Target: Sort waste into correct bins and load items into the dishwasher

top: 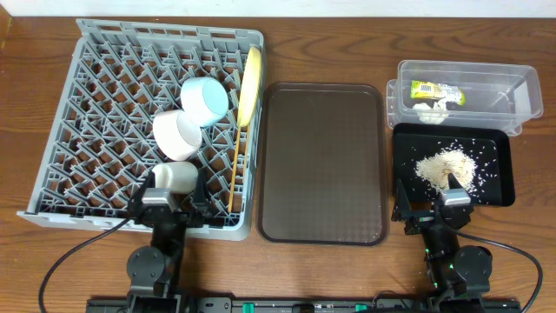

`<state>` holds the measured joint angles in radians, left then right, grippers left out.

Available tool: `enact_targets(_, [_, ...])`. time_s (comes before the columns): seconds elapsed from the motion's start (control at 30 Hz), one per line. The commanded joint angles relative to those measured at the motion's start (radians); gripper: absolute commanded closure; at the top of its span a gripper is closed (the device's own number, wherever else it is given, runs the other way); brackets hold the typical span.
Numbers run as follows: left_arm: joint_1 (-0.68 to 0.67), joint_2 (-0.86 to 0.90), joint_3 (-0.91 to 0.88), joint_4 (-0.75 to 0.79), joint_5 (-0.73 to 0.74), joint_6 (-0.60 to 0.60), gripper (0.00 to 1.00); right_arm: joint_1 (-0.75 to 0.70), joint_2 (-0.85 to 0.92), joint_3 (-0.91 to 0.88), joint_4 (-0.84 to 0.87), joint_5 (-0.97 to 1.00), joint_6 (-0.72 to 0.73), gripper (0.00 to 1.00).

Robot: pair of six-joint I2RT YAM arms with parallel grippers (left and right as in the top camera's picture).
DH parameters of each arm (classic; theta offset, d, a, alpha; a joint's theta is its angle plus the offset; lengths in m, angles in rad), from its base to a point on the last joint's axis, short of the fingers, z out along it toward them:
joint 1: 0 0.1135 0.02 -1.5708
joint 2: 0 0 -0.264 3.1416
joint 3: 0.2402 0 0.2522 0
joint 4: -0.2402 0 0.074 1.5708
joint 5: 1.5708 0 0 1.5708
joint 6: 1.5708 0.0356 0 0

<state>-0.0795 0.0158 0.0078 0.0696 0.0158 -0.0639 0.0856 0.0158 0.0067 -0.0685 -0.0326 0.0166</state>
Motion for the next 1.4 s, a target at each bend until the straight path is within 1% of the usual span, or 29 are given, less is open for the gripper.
enact_targets(0.0, [0.0, -0.014, -0.004, -0.072, 0.002, 0.029, 0.01, 0.009, -0.003, -0.001, -0.004, 0.002, -0.006, 0.01])
enact_targets(0.13, [0.0, -0.014, -0.004, -0.143, 0.001, 0.011, 0.01, 0.009, -0.003, -0.001, -0.004, 0.003, -0.006, 0.01])
enact_targets(1.37, [0.0, -0.012, -0.004, -0.14, -0.001, 0.011, 0.01, 0.009, -0.003, -0.001, -0.004, 0.003, -0.006, 0.01])
